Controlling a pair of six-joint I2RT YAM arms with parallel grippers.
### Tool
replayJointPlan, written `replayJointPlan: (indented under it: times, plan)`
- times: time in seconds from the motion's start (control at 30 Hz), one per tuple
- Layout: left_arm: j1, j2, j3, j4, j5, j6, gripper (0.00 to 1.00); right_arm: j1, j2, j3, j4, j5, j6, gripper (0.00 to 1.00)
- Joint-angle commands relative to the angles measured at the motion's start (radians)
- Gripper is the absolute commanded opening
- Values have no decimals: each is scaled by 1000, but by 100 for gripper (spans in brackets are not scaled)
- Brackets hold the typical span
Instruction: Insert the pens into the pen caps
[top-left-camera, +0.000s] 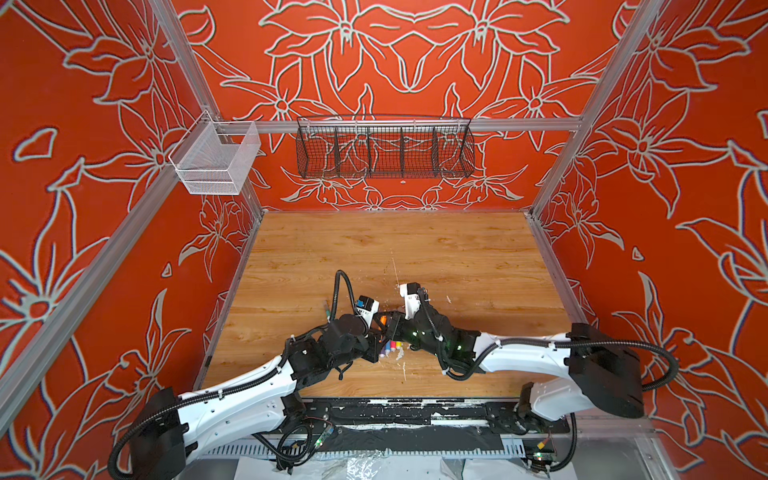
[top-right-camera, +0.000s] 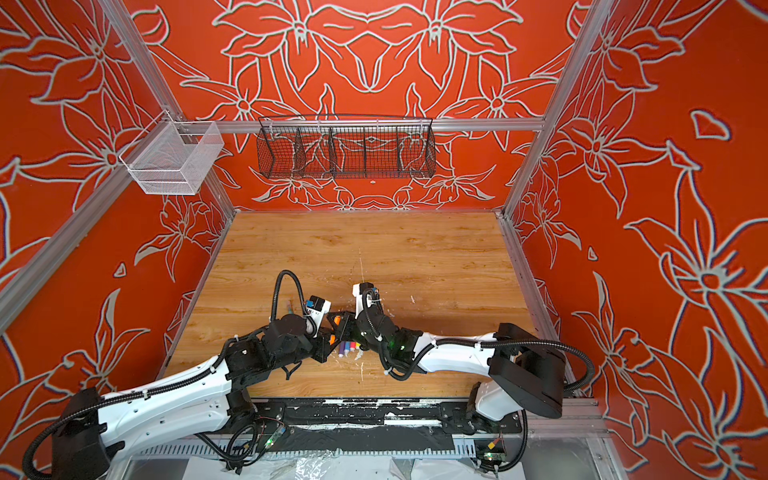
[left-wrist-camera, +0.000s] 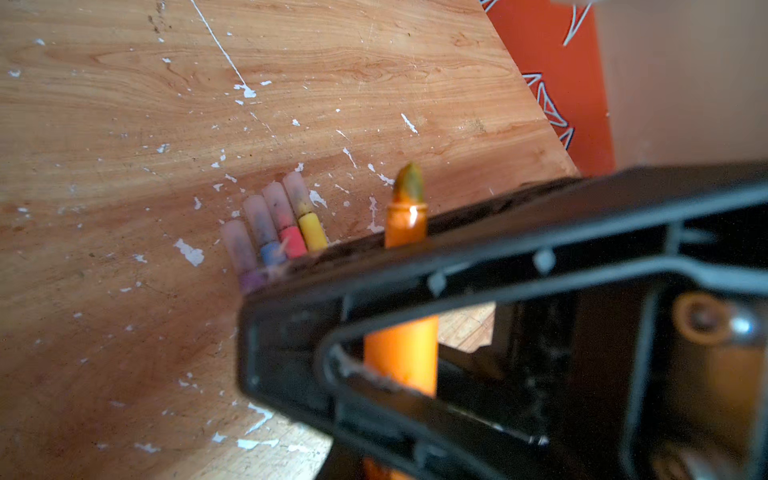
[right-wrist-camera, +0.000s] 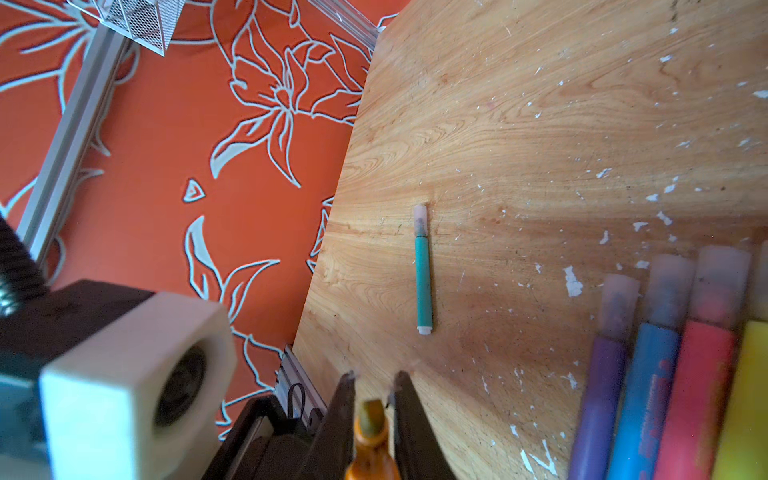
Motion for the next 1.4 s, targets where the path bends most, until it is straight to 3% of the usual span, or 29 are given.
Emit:
replayJointPlan:
  times: [0.0,0.07,0.17,0.37,0.53,0.67,0.93,1.13,1.37]
  plan:
    - [-6,-15,-4,27,-13,-4,0,10,-64,-12,-26,53,-18,28]
    - [-5,-19,3,0,-29,-3,0,11,-117,-27,-104,86,-55,40]
    - [-6,-24,10,-38,-47,3,0,6,-227,-42,-276,136,-115,49]
    - [-5,-29,7,-50,-52,9,0,-1,-427,0,-787,302,-192,52]
    - [-5,-23,16,-59,-47,9,0,-26,-553,-16,-1010,375,-212,55]
    - [-5,-11,18,-54,-41,8,0,-86,-572,3,-1164,368,-222,55]
    - [-5,26,31,-46,-40,10,0,-245,-432,7,-1180,194,-296,54]
    - [-5,36,34,-47,-38,10,0,-286,-298,5,-1089,94,-318,54]
    - [-5,30,22,-45,-42,3,0,-304,-221,6,-1058,76,-317,54]
